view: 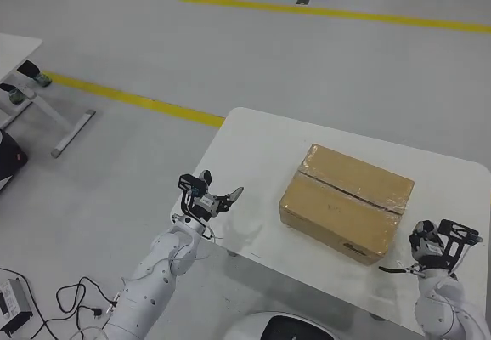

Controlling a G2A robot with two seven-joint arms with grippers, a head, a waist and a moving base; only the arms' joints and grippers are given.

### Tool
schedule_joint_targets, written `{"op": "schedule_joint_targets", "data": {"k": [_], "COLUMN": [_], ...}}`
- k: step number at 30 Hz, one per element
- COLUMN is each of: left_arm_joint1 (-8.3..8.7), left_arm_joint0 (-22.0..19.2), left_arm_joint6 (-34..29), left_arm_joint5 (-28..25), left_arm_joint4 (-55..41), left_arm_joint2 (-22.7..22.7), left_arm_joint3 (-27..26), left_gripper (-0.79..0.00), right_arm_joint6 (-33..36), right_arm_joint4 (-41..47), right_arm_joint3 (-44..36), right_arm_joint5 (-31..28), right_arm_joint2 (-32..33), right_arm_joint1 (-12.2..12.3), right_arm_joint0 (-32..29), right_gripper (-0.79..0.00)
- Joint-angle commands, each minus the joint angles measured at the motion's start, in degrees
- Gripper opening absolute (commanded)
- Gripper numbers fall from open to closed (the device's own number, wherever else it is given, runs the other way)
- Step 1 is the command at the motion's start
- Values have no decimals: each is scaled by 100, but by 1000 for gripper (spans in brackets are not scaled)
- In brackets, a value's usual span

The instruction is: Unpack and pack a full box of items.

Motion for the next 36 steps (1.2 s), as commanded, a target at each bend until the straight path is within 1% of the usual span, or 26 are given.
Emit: {"op": "schedule_joint_targets", "data": {"k": [1,5,7,9,13,19,21,23,26,27,31,33,35,36], "left_arm_joint1": [0,0,0,0,0,0,0,0,-2,-11,-30,-53,-66,-74], "left_arm_joint0": [0,0,0,0,0,0,0,0,4,0,-97,-172,-294,-342], "left_arm_joint6": [0,0,0,0,0,0,0,0,-17,-66,-187,-350,-591,-680], "left_arm_joint5": [0,0,0,0,0,0,0,0,9,-59,-113,-162,-169,-181], "left_arm_joint4": [0,0,0,0,0,0,0,0,-1,-72,-76,-230,-215,-192], "left_arm_joint2": [0,0,0,0,0,0,0,0,11,58,180,286,394,457], "left_arm_joint3": [0,0,0,0,0,0,0,0,-14,-41,-108,-179,-373,-478], "left_gripper": [0,0,0,0,0,0,0,0,0,0,0,0,0,0], "right_arm_joint6": [32,58,61,14,53,107,42,-25,-147,-182,-189,-183,-182,-181], "right_arm_joint4": [-76,-181,-387,-571,-587,-697,-702,-692,-824,-776,-894,-932,-1266,-1278], "right_arm_joint3": [194,497,585,635,685,780,762,693,435,238,-410,-763,-1074,-1217], "right_arm_joint5": [-161,-588,-796,-911,-1245,-1573,-1489,-1396,-1081,-940,-773,-730,-688,-664], "right_arm_joint2": [-73,-295,-383,-445,-503,-567,-534,-471,-280,-171,154,347,542,640], "right_arm_joint1": [-4,-22,-15,-9,-3,8,10,18,52,64,127,161,211,225], "right_arm_joint0": [209,525,647,710,818,1031,1038,984,778,636,164,-127,-439,-604], "right_gripper": [-785,-785,-785,-785,-785,-785,-785,-785,-785,-785,-785,-785,-785,-785]}}
